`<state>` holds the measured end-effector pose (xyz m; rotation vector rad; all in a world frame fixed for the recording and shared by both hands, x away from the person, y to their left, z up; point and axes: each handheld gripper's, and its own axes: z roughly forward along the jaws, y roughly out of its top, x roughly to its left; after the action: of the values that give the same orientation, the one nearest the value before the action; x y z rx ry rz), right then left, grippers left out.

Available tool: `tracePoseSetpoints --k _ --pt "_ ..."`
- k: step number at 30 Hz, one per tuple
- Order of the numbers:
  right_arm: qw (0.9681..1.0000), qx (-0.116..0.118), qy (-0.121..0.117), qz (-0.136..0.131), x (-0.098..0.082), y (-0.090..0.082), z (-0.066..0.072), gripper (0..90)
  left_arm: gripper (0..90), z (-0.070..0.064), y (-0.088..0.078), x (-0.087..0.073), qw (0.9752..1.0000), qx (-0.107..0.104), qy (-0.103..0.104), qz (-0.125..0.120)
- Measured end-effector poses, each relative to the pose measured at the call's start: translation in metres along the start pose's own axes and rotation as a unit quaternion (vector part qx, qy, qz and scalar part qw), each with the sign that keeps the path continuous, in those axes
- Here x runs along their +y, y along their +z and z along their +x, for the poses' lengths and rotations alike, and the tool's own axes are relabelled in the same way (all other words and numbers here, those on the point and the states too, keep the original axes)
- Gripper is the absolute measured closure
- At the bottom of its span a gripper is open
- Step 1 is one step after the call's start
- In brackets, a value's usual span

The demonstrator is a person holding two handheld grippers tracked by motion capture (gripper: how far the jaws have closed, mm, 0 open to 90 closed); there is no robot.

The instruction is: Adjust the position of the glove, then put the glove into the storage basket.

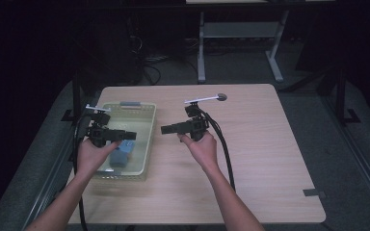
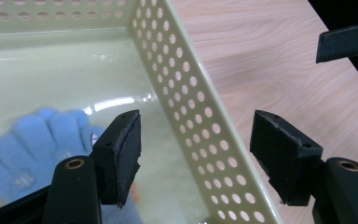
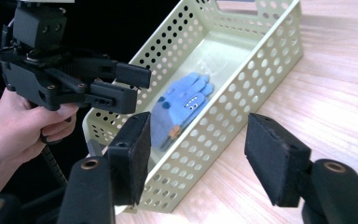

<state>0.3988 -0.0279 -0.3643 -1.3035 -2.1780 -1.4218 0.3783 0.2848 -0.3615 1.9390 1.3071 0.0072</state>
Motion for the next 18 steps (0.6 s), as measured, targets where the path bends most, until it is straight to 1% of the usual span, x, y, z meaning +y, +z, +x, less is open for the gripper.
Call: tracePoseSetpoints --k 6,8,10,11,12,13,18 --pt "1.0 -0.001 0.002 -0.004 0.0 -0.007 -0.003 39.5 33.0 -0.006 0.002 0.002 1.0 -0.004 0.007 0.002" --pt "1.0 -0.003 0.002 -0.004 0.0 -0.011 -0.004 39.4 32.8 -0.009 0.002 0.003 0.9999 -0.009 0.007 -0.002" --pt "1.0 -0.005 0.001 -0.004 0.0 -0.013 -0.005 39.4 32.7 -0.01 0.003 0.003 0.9999 -0.009 0.009 -0.003" --pt "0.9999 -0.007 0.001 -0.01 -0.001 -0.018 -0.007 39.3 32.5 -0.012 0.004 0.004 0.9999 -0.01 0.011 -0.002" --pt "0.9999 -0.007 0.001 -0.01 -0.001 -0.018 -0.007 39.3 32.3 -0.012 0.004 0.004 0.9999 -0.01 0.011 -0.002" --pt "0.9999 -0.009 0.003 -0.012 -0.002 -0.022 -0.01 39.3 32.2 -0.015 0.006 0.004 0.9998 -0.014 0.013 -0.002" --pt "0.9997 -0.014 0.008 -0.017 -0.005 -0.029 -0.016 39.0 31.7 -0.02 0.008 0.004 0.9996 -0.02 0.019 -0.006"
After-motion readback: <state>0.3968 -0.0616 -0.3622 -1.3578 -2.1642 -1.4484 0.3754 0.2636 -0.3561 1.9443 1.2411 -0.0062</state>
